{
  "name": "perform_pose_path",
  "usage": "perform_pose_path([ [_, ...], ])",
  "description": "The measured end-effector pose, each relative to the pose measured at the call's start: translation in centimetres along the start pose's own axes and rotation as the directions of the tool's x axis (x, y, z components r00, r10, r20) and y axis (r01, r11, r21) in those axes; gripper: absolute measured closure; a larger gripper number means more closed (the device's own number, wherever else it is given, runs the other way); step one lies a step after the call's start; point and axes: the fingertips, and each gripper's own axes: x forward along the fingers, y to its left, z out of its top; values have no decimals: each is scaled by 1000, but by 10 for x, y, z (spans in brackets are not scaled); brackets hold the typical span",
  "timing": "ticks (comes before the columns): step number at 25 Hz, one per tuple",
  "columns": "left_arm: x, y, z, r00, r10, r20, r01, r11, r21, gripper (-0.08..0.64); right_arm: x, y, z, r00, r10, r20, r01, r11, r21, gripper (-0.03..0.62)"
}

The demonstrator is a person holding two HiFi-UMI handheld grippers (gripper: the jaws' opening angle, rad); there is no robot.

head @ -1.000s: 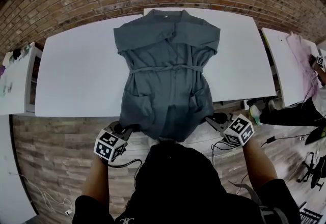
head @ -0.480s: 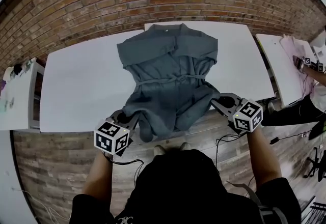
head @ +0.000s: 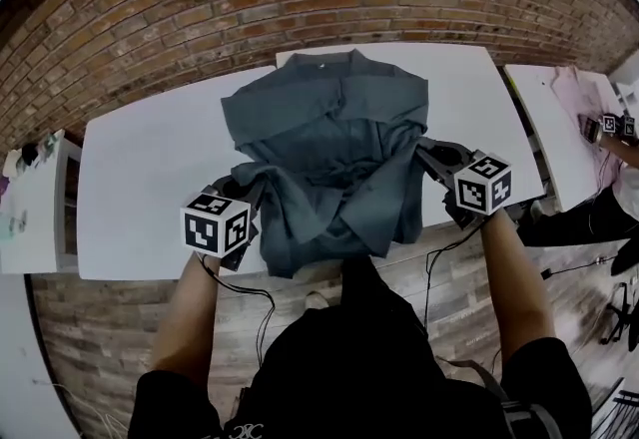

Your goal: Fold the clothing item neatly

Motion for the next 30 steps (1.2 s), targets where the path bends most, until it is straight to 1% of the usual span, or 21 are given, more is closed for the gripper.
perform_pose_path([
  [3, 31, 19, 15, 999, 33, -21, -33, 999, -39, 554, 28, -26, 1, 999, 15, -40, -16, 1000, -20, 572],
  [6, 61, 38, 23, 995, 82, -53, -86, 993, -78, 554, 58, -57, 3, 996, 30, -82, -31, 999, -13, 572],
  [9, 90, 62, 27, 985, 139, -103, -149, 984, -98, 552, 89, -94, 9, 993, 28, -115, -27, 1000, 4, 572],
  [11, 105, 78, 25, 977, 163, -137, -179, 977, -113, 552, 108, -117, 10, 990, 25, -138, -21, 999, 29, 572],
  [13, 118, 90, 19, 971, 164, -175, -188, 973, -132, 552, 125, -135, 5, 985, 28, -171, -19, 998, 52, 572],
  [16, 136, 99, 1, 962, 110, -251, -155, 974, -167, 551, 143, -150, -14, 968, 49, -245, -35, 997, 64, 571],
  [17, 141, 99, -5, 958, 87, -272, -139, 974, -178, 525, 147, -152, -22, 961, 60, -271, -44, 997, 65, 571],
  [19, 146, 99, -15, 952, 56, -301, -115, 976, -184, 414, 152, -151, -35, 944, 92, -316, -73, 995, 69, 571],
  [20, 147, 99, -19, 950, 50, -310, -109, 978, -178, 373, 154, -149, -39, 937, 111, -330, -93, 993, 69, 567],
  [22, 144, 99, -24, 945, 48, -324, -103, 983, -154, 324, 153, -142, -42, 929, 148, -339, -132, 989, 69, 486],
  [23, 141, 98, -27, 942, 49, -331, -100, 985, -140, 310, 151, -139, -42, 927, 161, -338, -144, 987, 73, 462],
  [24, 137, 99, -29, 940, 51, -337, -98, 987, -125, 301, 147, -136, -41, 928, 165, -334, -147, 986, 77, 449],
  [26, 126, 101, -32, 939, 62, -337, -102, 990, -102, 299, 137, -136, -36, 940, 142, -309, -123, 989, 81, 422],
  [30, 96, 110, -34, 950, 87, -299, -116, 990, -80, 299, 107, -145, -29, 972, 21, -233, 5, 994, 110, 422],
])
